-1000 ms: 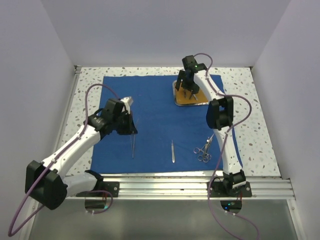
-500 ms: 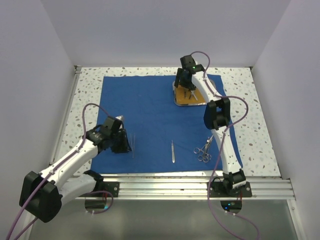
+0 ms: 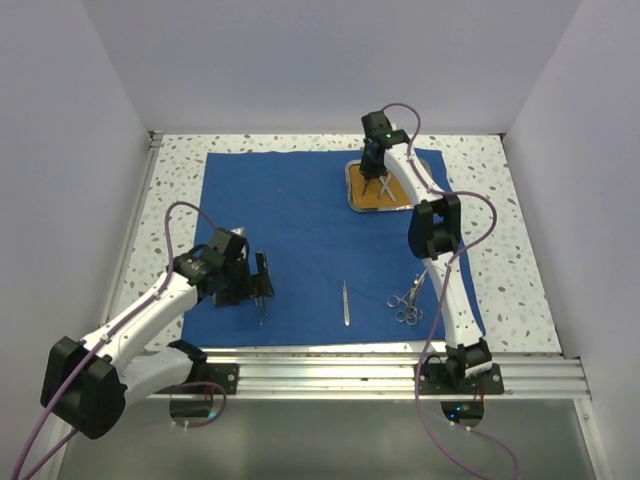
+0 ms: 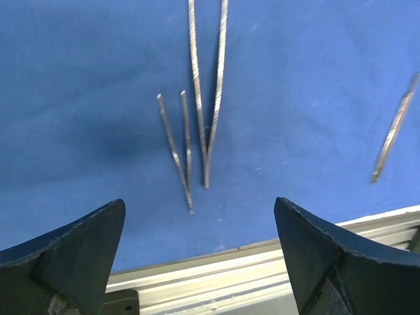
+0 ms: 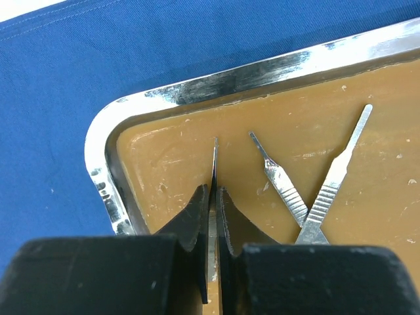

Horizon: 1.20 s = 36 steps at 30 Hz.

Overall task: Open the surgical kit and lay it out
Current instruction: Place the medical item in the surgical kit, then pick up the medical item from the container, then place the medical item in the surgical kit.

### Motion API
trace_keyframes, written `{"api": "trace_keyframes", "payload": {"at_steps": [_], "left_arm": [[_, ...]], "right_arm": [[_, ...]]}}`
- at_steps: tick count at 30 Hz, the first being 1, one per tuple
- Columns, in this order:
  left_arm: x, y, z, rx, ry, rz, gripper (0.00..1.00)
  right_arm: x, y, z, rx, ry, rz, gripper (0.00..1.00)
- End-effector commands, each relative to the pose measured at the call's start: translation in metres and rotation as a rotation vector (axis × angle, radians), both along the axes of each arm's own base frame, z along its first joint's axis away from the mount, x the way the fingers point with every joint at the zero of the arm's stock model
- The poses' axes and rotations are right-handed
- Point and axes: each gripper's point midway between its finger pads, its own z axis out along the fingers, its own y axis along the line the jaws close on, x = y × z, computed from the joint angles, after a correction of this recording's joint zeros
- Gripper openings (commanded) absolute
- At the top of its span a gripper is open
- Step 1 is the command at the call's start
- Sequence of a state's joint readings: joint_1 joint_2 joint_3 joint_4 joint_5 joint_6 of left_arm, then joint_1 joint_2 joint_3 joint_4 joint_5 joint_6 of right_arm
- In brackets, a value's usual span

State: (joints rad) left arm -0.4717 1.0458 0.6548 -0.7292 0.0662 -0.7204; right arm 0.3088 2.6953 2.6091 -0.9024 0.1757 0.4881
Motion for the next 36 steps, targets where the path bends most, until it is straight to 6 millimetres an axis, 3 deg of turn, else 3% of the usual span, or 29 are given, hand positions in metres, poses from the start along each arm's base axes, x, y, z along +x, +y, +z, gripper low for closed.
{"api": "trace_keyframes", "payload": {"at_steps": [1,3,5,7,8,10,11,12,14,17,23,27,30,36], "left_arm": [[0.03,-0.009,0.035,-0.006,-0.102,-0.014,1.0],[0.05,-0.017,0.059,-0.014,-0.162,-0.036,1.0],[0.067,-0.023,0.077,-0.012,-0.205,-0.054,1.0],[0.097,-0.035,0.105,-0.008,-0.283,-0.094,1.0],[0.108,-0.039,0.115,-0.01,-0.315,-0.109,0.99],[0.141,-0.059,0.139,-0.041,-0.422,-0.164,0.98],[0.151,-0.07,0.139,-0.066,-0.432,-0.199,0.96],[0.169,-0.082,0.159,-0.103,-0.513,-0.218,0.95],[0.187,-0.105,0.171,-0.175,-0.547,-0.27,0.92],[0.21,-0.132,0.184,-0.257,-0.582,-0.319,0.87],[0.237,-0.169,0.21,-0.387,-0.654,-0.386,0.8],[0.251,-0.18,0.224,-0.415,-0.693,-0.407,0.8],[0.257,-0.186,0.235,-0.44,-0.717,-0.41,0.8],[0.259,-0.194,0.223,-0.474,-0.69,-0.421,0.78]], "right_arm": [[-0.003,-0.009,0.013,-0.028,-0.008,-0.011,0.0],[-0.002,-0.011,0.027,-0.015,-0.025,-0.024,0.0],[-0.002,-0.012,0.056,0.007,-0.064,-0.028,0.0],[-0.004,-0.012,0.075,0.045,-0.082,-0.042,0.0],[-0.006,-0.012,0.098,0.073,-0.112,-0.047,0.0],[-0.015,-0.002,0.111,0.151,-0.101,-0.047,0.0],[-0.02,0.001,0.133,0.198,-0.125,-0.058,0.0],[-0.028,0.009,0.134,0.243,-0.098,-0.047,0.0],[-0.039,0.021,0.163,0.335,-0.116,-0.046,0.0],[-0.057,0.038,0.183,0.456,-0.085,-0.032,0.0],[-0.085,0.064,0.209,0.625,-0.008,-0.004,0.0],[-0.104,0.078,0.224,0.656,0.01,0.028,0.0],[-0.111,0.082,0.225,0.671,0.029,0.033,0.0],[-0.117,0.094,0.243,0.748,0.041,0.044,0.0]]}}
